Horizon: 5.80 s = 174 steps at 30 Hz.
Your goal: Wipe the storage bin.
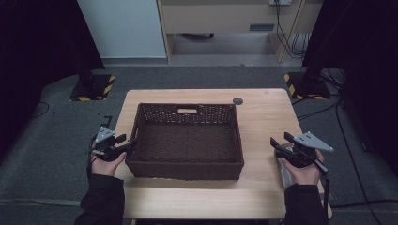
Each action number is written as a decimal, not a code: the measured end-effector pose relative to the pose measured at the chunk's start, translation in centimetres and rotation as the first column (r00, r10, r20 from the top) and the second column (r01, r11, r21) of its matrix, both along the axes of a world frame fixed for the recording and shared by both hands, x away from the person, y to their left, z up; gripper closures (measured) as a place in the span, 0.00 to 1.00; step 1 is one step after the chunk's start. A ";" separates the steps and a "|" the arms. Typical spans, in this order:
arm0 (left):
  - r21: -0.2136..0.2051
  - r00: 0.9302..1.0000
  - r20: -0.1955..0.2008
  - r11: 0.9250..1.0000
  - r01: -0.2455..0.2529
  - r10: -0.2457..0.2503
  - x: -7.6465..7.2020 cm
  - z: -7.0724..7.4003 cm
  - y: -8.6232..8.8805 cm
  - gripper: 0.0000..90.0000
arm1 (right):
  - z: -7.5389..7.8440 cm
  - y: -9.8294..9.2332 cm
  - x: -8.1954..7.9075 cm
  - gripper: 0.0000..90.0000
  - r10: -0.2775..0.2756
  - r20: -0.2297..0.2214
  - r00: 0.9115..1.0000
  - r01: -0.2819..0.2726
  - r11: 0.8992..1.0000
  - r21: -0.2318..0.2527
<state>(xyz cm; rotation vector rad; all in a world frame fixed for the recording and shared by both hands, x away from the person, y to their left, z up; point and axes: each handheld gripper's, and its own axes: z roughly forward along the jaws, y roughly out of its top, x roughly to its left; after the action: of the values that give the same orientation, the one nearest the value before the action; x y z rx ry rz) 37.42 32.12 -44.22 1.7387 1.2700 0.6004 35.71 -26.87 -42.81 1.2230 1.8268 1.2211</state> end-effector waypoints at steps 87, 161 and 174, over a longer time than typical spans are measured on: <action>0.019 0.996 -0.081 0.999 -0.038 0.040 6.0 -0.9 0.5 0.85 | -3.1 7.4 11.3 0.60 0.145 -0.113 0.983 -0.136 0.987 0.084; 0.008 1.000 -0.004 1.000 -0.006 0.006 2.0 -0.6 -7.7 0.52 | -1.4 6.2 1.8 0.70 0.229 -0.007 0.973 -0.226 0.968 0.110; 0.050 0.999 -0.015 0.998 -0.031 0.032 6.3 -0.7 -7.7 0.60 | -1.8 4.1 2.6 0.67 0.154 -0.005 0.988 -0.153 0.984 0.096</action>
<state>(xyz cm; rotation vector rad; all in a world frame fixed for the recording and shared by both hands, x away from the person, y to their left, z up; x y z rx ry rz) 43.76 24.41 -44.89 1.7696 1.3058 0.6427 38.33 -22.75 -44.59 1.1606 1.9211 1.4024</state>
